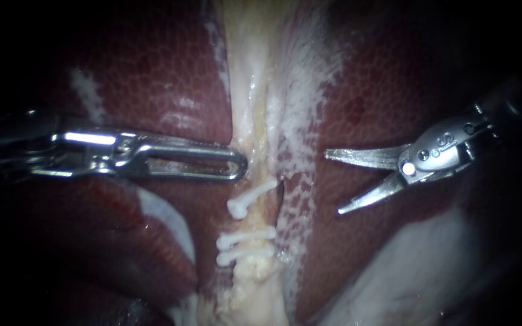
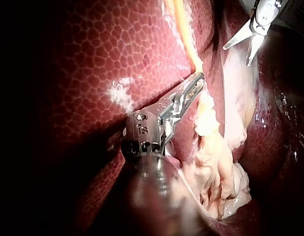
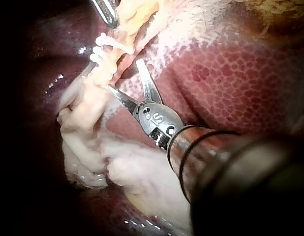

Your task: Go to the cutting position left tube

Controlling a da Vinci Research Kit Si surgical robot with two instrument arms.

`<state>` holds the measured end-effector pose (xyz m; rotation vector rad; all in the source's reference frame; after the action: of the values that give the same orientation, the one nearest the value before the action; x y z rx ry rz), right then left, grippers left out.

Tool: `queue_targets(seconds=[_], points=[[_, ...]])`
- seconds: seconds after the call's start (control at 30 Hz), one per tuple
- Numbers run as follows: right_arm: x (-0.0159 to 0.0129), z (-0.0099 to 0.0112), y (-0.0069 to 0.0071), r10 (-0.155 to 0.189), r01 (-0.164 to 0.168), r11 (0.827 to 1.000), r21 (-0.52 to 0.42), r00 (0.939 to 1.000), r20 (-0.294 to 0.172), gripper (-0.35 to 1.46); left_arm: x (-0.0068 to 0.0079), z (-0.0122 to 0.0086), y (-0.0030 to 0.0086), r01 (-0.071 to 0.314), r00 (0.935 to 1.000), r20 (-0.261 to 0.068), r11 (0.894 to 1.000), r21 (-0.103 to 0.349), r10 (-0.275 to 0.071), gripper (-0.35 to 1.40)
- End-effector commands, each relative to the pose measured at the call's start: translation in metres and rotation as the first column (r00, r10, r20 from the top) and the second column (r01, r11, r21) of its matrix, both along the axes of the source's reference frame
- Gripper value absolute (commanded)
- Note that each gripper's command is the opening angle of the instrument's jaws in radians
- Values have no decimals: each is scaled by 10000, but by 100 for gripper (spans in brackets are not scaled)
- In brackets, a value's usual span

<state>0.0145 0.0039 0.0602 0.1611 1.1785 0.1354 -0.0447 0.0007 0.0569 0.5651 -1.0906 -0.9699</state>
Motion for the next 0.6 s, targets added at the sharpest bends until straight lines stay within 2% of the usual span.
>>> queue_targets(seconds=[0.03,0.2,0.37,0.47,0.6], points=[[0,0,0,-25,25,10000,7,10000,-21,144,0,0,0,3,10000,0,10000,0,-3,-35],[-1,0,-4,-164,164,9999,-21,9998,-125,144,1,-1,0,-1,10000,3,10000,2,1,-35],[-1,4,-11,-312,318,9977,596,9994,-114,140,4,-5,1,-15,10000,20,10000,23,15,-35],[1,9,-19,-468,468,9950,887,9989,-19,139,8,-13,2,-25,10000,39,10000,59,24,-35],[7,17,-28,-656,665,9880,1396,9978,-113,137,15,-27,6,-50,10000,79,9999,126,49,-35]])
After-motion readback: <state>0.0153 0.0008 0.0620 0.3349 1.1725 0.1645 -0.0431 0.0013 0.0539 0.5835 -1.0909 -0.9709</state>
